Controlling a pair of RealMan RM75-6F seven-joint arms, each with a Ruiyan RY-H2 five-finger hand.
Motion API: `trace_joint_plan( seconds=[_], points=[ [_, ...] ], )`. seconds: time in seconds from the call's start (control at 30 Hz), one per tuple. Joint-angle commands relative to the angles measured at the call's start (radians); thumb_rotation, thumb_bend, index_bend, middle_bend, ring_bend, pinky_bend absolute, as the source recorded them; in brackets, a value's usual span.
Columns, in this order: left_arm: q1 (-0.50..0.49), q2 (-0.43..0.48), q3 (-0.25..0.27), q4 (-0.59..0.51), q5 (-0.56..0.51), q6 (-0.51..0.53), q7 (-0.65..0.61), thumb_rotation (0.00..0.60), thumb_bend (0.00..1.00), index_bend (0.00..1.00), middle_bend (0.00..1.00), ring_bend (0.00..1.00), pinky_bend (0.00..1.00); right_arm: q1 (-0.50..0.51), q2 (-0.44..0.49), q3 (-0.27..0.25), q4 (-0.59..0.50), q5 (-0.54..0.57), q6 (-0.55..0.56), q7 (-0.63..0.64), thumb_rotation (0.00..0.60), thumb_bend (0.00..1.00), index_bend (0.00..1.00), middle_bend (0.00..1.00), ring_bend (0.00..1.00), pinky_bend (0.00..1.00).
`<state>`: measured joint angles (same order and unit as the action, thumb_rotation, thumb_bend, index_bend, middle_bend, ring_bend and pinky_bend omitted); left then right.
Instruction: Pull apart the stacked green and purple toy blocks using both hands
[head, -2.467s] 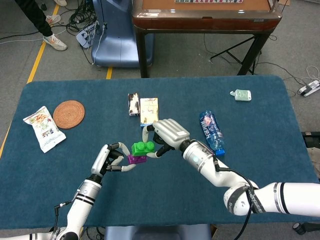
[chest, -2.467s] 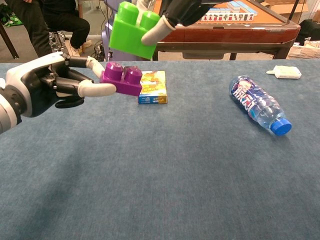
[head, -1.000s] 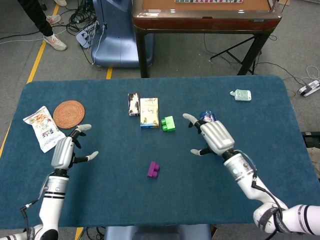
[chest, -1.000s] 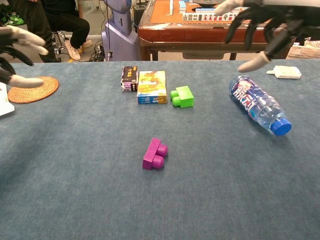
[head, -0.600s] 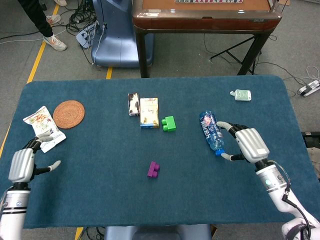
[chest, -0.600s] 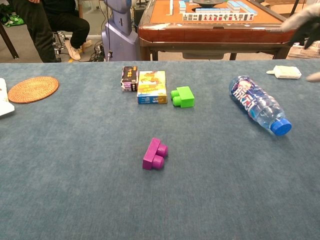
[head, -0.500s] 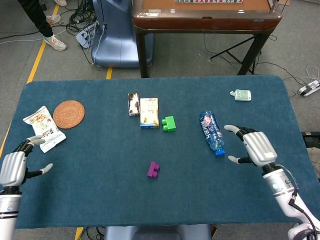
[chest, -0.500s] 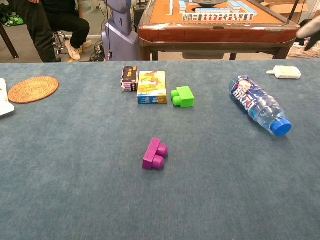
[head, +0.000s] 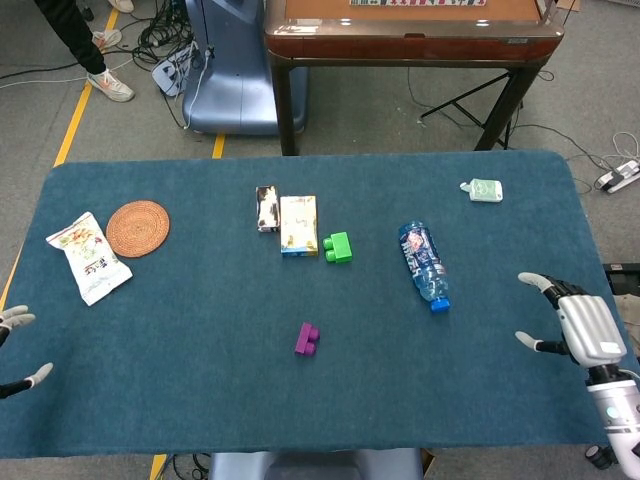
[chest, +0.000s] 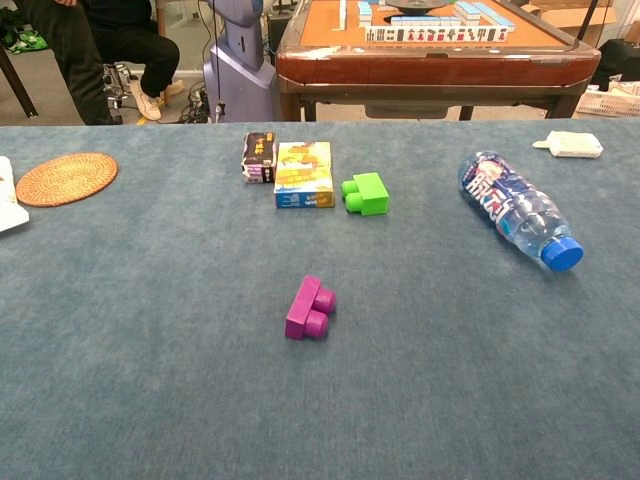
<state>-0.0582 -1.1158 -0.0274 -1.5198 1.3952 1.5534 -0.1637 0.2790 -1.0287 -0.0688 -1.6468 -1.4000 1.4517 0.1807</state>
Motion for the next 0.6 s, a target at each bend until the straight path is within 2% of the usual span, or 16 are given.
trace_joint_plan(
  seconds=[0.03,0.6],
  points=[
    [0.015,-0.017,0.01,0.02,0.017,0.015,0.018,0.6,0.07,0.34,0.21,0.24,0.34,-0.025,-0.005,0.005,0.02,-0.014,0.012,0.012,0.6,0.01,0.23,0.29,0.29,0.35],
    [0.023,-0.074,0.007,0.089,0.079,0.026,0.064,0.6,0.07,0.34,0.21,0.24,0.34,-0.082,0.012,0.045,0.013,-0.051,0.01,0.033,0.6,0.01,0.24,0.3,0.29,0.35]
  ],
)
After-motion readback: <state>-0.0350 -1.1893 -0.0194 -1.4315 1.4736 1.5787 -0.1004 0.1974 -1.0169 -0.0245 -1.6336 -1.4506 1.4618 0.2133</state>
